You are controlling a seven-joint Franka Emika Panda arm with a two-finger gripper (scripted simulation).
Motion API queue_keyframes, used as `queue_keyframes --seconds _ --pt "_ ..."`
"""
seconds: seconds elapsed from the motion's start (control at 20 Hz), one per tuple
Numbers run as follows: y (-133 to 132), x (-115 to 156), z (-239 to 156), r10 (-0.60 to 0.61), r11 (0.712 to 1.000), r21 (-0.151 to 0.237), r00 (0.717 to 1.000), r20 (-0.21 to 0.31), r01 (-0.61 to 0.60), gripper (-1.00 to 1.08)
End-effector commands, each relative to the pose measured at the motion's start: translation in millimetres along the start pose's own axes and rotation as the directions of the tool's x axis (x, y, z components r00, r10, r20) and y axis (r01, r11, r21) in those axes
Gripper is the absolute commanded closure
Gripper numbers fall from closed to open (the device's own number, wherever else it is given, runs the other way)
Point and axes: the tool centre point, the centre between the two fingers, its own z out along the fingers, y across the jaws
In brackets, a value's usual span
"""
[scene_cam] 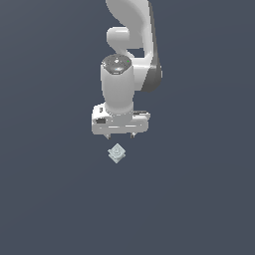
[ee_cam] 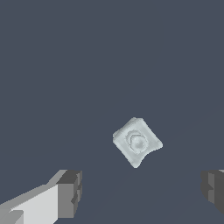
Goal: Pick up the object and move it to a goal position.
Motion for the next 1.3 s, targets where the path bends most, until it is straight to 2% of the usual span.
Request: queue_keyframes --seconds 0.0,0.2,0.45,0.9,1.25 --pt "2 0 7 -0.052 0.999 -0.001 0.999 0.003 0.052 -0.92" --pt "6 0 20 -0.152 0.988 -0.001 0.988 0.009 0.152 -0.92" --pt "11 0 37 -0.279 0.96 0.003 0.96 0.016 0.279 -0.92" --pt "19 -2 67 -0.488 0.873 0.016 0.873 0.023 0.488 -0.92" --pt "22 -4 82 -0.587 0.81 0.025 0.81 0.023 0.586 -0.92"
